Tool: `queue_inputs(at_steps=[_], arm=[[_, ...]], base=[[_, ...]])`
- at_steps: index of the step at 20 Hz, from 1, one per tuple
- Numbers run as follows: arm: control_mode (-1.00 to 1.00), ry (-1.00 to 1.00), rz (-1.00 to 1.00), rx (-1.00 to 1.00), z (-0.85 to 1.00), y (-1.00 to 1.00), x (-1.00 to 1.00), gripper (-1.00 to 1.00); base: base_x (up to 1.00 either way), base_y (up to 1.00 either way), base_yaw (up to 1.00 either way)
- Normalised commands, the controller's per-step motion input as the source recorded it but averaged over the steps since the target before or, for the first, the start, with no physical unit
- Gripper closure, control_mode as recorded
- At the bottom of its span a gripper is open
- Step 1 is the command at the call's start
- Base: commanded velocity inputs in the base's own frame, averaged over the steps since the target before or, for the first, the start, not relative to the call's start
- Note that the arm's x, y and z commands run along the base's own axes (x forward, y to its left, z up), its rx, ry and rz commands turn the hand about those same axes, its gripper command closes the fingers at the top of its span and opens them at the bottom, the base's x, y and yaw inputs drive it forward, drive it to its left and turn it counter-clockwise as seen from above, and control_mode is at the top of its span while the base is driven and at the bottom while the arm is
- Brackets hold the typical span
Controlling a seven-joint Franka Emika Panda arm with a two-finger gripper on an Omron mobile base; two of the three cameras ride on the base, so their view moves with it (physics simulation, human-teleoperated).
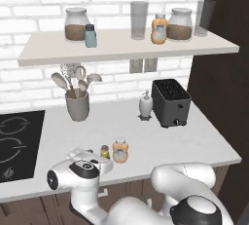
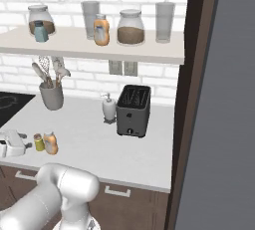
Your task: Put the shaker and condiment bottle from the counter next to their counterparts in the cabinet.
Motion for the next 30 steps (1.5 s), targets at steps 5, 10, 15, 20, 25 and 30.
queue_inputs(at_steps=[5, 10, 15, 20, 25, 30], arm=[[-1.0, 0.0, -0.05, -0.01, -0.26, 0.0, 0.4, -1.0], [-1.0, 0.0, -0.01, -0.01, -0.31, 0.01, 0.04, -1.0], [-1.0, 0.0, 0.0, 0.0, -0.29, 0.0, 0.0, -1.0], [-1.0, 0.0, 0.0, 0.0, -0.17, 0.0, 0.03, -1.0], [-1.0, 0.0, 0.0, 0.0, -0.04, 0.0, 0.05, -1.0], [-1.0, 0.0, 0.0, 0.0, 0.0, -0.02, 0.14, -1.0]], base=[[0.0, 0.0, 0.0], [0.0, 0.0, 0.0], [0.0, 0.0, 0.0], [0.0, 0.0, 0.0], [0.0, 0.0, 0.0], [0.0, 0.0, 0.0]])
